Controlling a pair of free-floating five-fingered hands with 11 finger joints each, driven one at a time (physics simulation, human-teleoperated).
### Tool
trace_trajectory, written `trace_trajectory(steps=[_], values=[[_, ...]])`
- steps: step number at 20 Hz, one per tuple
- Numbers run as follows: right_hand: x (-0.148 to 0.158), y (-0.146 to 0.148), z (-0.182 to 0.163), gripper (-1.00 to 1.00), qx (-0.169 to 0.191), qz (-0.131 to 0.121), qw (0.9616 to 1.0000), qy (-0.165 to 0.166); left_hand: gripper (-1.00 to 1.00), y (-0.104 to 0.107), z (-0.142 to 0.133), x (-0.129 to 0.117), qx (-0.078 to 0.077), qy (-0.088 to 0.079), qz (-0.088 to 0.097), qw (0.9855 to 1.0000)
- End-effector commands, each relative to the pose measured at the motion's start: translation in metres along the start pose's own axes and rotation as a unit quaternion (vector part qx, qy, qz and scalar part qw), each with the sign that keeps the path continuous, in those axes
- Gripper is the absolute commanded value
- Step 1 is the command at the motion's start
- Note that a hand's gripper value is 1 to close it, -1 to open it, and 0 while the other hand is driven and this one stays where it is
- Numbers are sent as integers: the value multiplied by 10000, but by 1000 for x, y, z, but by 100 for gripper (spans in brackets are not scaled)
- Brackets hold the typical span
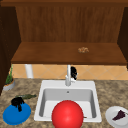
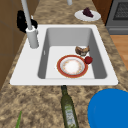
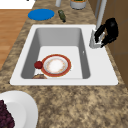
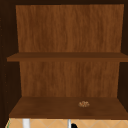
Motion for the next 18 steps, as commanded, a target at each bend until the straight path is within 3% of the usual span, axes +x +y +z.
trace_trajectory(steps=[1,10,18], values=[[30,-6,-6,100,53,62,10000,-41,0,0,0,0,0,0,0,10000],[44,-7,-8,100,32,310,9987,409,0,0,0,0,0,0,0,10000],[57,-5,-8,100,-61,632,9947,807,0,0,0,0,0,0,0,10000]])
